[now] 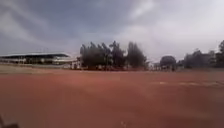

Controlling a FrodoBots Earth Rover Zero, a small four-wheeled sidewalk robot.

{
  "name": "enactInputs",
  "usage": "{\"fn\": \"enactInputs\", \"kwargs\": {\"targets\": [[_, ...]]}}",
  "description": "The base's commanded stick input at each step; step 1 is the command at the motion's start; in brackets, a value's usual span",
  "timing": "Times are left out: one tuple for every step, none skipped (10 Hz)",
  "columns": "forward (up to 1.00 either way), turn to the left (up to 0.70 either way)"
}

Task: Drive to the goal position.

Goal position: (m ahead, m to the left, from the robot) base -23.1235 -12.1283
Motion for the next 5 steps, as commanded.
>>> {"fn": "enactInputs", "kwargs": {"targets": [[0.7,0.0],[0.7,0.0],[0.7,0.0],[0.7,0.0],[0.7,0.0]]}}
